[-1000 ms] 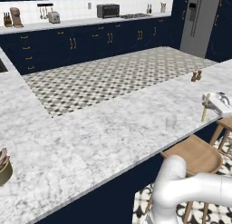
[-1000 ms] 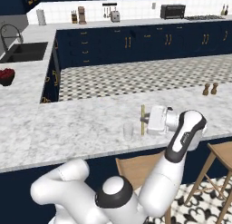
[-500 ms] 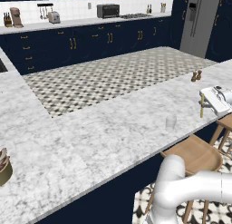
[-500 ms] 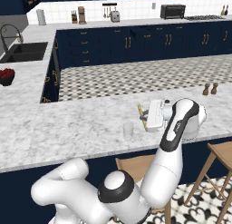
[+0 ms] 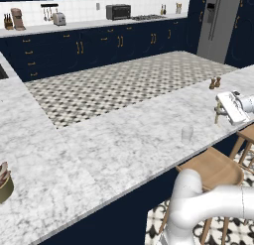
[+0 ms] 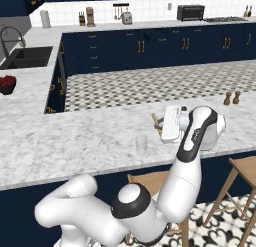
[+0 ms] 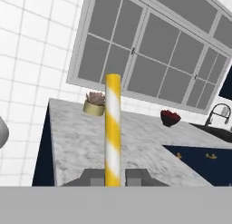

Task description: Take a straw from the drawer in front and place it inside the glass cup on the dining counter.

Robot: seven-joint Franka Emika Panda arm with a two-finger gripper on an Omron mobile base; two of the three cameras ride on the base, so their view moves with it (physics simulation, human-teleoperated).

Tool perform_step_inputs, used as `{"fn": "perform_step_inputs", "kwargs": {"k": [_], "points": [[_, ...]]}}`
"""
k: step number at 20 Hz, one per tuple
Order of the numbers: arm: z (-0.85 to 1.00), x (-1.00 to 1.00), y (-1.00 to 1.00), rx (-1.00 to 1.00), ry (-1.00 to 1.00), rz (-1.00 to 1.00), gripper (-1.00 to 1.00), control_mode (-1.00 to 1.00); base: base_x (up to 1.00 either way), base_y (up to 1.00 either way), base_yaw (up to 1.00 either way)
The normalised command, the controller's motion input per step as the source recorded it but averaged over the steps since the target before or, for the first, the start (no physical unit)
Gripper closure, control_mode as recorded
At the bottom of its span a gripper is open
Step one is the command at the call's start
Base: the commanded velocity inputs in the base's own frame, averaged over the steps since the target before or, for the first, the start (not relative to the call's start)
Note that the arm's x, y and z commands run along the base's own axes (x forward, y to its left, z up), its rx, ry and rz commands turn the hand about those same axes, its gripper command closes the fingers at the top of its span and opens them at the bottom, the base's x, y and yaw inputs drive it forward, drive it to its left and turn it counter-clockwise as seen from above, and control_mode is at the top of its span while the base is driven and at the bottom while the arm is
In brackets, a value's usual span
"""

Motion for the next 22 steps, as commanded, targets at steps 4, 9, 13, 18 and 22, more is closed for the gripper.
{"fn": "perform_step_inputs", "kwargs": {"k": [4, 9, 13, 18, 22], "points": [[-0.2, 0.22, 0.3, 0.05, -0.01, 0.05, 1.0, -1.0, 0.0, 0.0, 0.0], [-0.16, 0.27, 0.28, 0.11, 0.0, 0.06, 1.0, -1.0, 0.0, 0.0, 0.0], [-0.11, 0.28, 0.11, 0.07, 0.02, 0.07, 1.0, -1.0, 0.0, 0.0, 0.0], [-0.21, 0.28, 0.17, 0.05, 0.04, 0.09, 1.0, -1.0, 0.0, 0.0, 0.0], [-0.09, 0.22, 0.14, 0.07, 0.05, 0.1, 1.0, -1.0, 0.0, 0.0, 0.0]]}}
